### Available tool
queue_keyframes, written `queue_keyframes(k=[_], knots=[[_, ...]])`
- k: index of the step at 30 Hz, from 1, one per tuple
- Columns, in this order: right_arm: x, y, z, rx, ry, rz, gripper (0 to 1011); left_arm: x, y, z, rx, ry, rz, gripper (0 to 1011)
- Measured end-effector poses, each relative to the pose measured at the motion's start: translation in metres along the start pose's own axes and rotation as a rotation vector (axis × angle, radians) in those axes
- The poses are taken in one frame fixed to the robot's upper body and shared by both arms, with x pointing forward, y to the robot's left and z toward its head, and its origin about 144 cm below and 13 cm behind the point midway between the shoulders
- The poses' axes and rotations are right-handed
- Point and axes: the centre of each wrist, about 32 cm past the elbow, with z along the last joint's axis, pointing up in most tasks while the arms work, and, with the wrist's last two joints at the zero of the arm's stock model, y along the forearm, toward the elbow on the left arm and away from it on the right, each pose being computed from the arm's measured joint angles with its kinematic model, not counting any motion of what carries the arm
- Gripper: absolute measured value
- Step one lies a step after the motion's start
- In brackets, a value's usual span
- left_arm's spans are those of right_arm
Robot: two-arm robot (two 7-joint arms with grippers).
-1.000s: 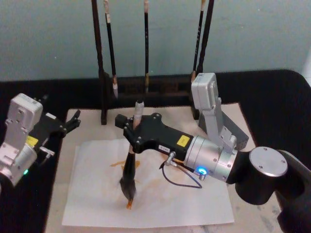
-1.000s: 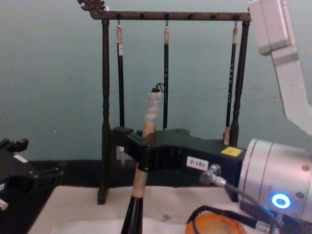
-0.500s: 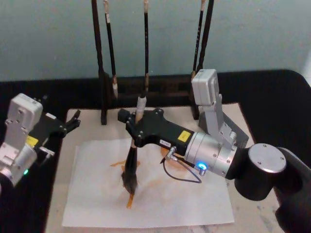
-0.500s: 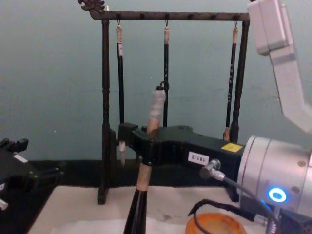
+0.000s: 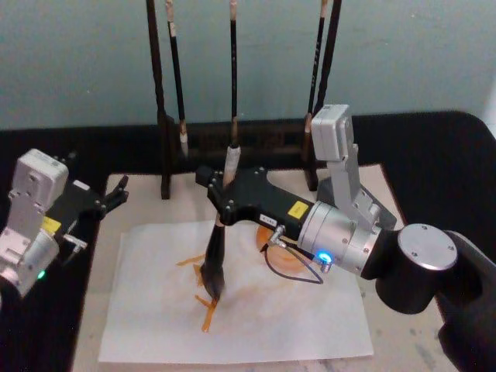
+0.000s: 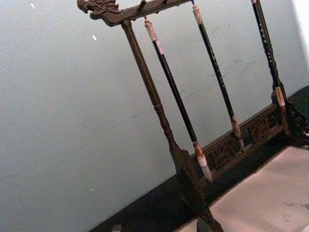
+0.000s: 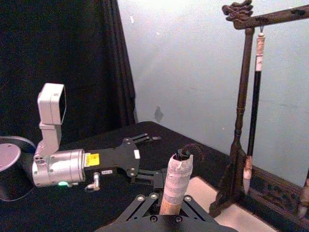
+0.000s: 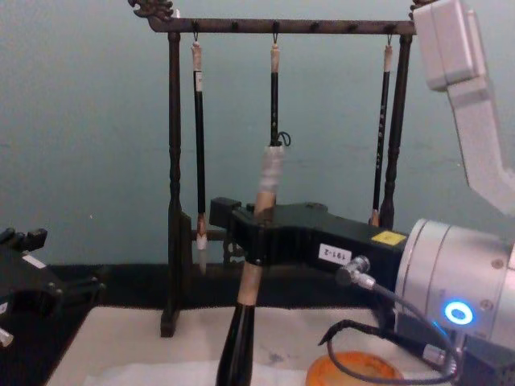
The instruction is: Pick up the brush from the inkstone, write on the paper, then place the brush back to its original position.
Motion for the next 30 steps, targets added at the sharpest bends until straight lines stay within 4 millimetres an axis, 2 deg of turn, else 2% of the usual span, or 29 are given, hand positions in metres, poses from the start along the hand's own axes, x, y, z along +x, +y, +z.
queue_keyframes(k=[30], knots=[[0.015,-0.006,0.004,0.021,-0.030,-0.080,0,0.000,0.000,0.000,0.000,0.000,0.000,1010]])
